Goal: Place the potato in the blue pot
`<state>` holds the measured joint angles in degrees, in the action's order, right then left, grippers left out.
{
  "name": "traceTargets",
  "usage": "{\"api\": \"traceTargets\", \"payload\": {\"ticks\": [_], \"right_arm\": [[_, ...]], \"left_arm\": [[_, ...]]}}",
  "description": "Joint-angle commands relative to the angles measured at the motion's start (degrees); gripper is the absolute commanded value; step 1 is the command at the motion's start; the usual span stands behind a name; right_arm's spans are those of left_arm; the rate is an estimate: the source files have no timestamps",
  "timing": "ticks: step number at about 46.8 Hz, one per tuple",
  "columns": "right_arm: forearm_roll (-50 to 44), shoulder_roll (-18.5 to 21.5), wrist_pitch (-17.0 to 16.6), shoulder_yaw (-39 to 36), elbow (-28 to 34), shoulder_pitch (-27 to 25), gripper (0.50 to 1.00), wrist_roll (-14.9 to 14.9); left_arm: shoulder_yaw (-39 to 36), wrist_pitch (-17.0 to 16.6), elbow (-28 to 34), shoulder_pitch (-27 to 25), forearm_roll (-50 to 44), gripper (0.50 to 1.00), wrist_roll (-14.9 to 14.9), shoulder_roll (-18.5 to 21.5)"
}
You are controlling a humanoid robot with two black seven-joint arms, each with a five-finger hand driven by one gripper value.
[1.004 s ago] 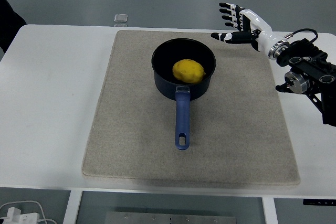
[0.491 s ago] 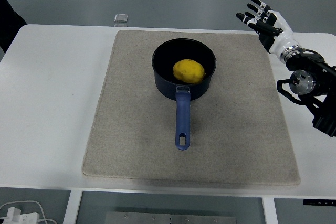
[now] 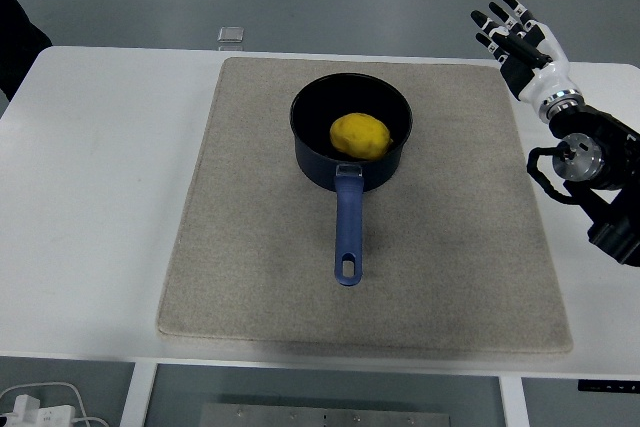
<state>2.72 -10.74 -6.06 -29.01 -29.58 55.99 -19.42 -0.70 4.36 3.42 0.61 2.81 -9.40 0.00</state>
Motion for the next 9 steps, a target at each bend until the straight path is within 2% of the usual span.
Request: {"api": "traceTargets", "payload": {"ticks": [1,9], "right_arm": [[0.00,0.01,0.00,-0.17,-0.04,0.00,0.926,0.00],[0.00,1.07,0.00,-3.33,-0.04,-1.14,0.926,-0.35]], "left_arm": [[0.00,0.03,0.00,0.01,0.00,0.996,0.00,0.00],[-0.09,0.03,0.00,0.01,0.00,0.996,0.00,0.00]]}}
